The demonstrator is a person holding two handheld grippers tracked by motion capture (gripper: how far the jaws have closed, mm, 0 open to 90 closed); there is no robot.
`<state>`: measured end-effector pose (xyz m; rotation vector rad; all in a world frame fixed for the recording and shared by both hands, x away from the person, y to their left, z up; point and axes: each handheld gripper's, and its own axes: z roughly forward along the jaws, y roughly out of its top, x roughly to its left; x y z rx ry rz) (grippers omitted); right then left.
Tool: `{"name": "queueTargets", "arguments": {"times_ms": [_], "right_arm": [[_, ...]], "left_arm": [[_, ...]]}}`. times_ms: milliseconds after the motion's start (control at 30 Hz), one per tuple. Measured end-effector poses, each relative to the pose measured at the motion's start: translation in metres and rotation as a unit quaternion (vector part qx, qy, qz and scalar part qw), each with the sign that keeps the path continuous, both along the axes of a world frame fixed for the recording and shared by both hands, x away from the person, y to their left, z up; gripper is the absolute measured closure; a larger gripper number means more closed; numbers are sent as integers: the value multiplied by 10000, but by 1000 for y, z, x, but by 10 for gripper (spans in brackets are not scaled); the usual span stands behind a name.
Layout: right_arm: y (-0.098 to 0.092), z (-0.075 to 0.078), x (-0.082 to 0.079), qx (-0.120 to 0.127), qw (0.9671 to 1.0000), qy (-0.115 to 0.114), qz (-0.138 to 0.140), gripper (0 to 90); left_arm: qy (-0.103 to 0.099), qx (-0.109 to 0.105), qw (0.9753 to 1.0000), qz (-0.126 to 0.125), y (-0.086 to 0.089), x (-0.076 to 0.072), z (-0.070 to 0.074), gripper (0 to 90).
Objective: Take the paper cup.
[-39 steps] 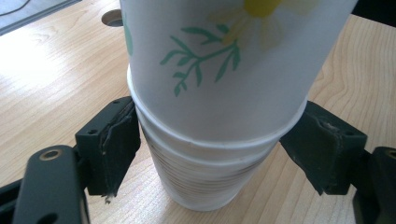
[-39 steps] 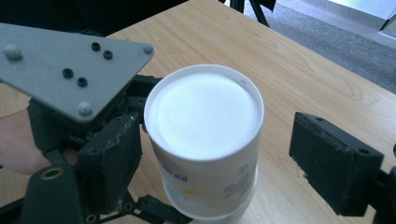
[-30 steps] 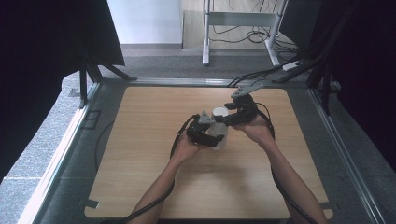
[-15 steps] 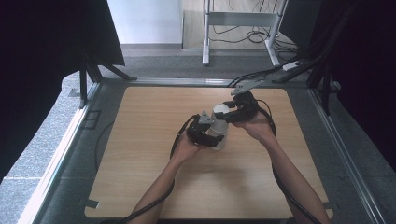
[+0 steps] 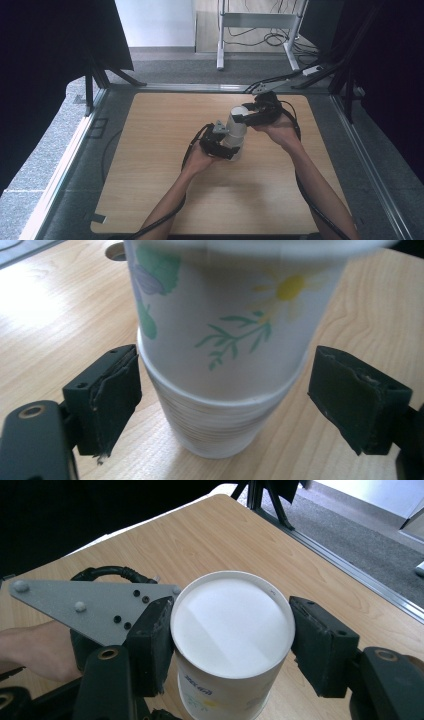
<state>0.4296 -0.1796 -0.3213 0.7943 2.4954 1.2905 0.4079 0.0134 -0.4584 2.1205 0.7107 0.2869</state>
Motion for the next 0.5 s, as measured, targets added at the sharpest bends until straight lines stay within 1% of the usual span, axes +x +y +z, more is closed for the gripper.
{"name": "queueTargets", "arguments": {"times_ms": [67, 133, 233, 267, 367, 400, 500], "right_arm": [[-1, 6, -1, 19, 10000, -21, 6, 373], [-2, 8, -2, 22, 10000, -29, 11, 372], [-4, 15, -3, 60, 10000, -67, 25, 373], [-5, 17, -4, 81, 9999, -73, 23, 373], [-8, 23, -5, 131, 9999, -77, 34, 372], [-9, 25, -6, 153, 9998, -83, 33, 373], [-11, 30, -8, 182, 9998, -88, 30, 373]], "left_arm": [[1, -14, 10000, -3, 1, -1, 1, 96], [35, -68, 10000, -15, 2, -1, 2, 82], [76, -44, 9999, -51, 3, -3, 4, 44], [90, -76, 9999, -42, 3, -3, 4, 35], [125, -112, 9998, -63, 5, -6, 6, 15], [107, -133, 9998, -38, 5, -6, 6, 13], [118, -133, 9998, -70, 8, -9, 8, 0]]}}
